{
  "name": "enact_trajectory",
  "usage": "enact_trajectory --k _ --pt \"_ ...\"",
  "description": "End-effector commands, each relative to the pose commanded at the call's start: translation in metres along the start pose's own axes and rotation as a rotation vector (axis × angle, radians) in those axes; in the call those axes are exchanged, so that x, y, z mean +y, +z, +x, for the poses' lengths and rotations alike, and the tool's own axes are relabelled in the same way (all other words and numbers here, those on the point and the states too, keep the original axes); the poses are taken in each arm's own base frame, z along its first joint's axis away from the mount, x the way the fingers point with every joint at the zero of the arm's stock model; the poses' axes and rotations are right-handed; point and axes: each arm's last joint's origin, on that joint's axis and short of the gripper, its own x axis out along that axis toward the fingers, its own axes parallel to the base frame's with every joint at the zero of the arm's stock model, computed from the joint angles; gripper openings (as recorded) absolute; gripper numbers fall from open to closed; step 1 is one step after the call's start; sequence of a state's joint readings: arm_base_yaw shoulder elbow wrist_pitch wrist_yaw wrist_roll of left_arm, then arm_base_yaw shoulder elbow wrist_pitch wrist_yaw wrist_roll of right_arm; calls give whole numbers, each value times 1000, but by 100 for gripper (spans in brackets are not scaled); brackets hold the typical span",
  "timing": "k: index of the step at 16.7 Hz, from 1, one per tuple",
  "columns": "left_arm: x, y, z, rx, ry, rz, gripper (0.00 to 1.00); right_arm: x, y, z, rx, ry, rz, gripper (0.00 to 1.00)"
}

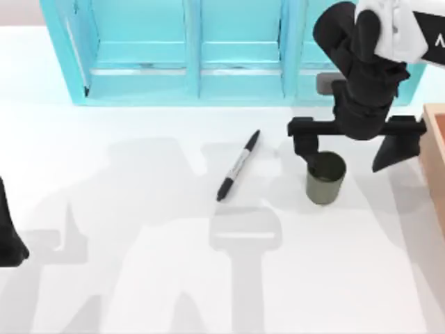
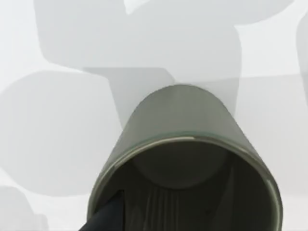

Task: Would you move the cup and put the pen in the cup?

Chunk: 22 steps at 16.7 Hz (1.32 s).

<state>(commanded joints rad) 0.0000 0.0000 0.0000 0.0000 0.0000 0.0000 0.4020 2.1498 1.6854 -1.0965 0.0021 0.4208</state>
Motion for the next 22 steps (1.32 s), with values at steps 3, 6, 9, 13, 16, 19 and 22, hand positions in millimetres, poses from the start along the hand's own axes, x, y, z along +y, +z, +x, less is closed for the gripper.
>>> enact_trajectory --k 3,6,9,13,16,19,22 --pt "0 0 0 0 0 0 100 0 0 0 0 0 0 100" --pt "0 0 0 0 0 0 100 -1 1 -2 -3 0 3 100" --pt "0 0 0 0 0 0 100 2 7 -18 -13 0 4 100" --pt "0 0 0 0 0 0 100 7 14 -46 -16 -5 2 100" --pt "0 0 0 0 0 0 100 7 15 -63 6 -4 1 100" --pt "0 0 0 0 0 0 100 7 15 -71 49 -9 3 100" --pt "0 0 0 0 0 0 100 7 15 -86 65 -13 6 100"
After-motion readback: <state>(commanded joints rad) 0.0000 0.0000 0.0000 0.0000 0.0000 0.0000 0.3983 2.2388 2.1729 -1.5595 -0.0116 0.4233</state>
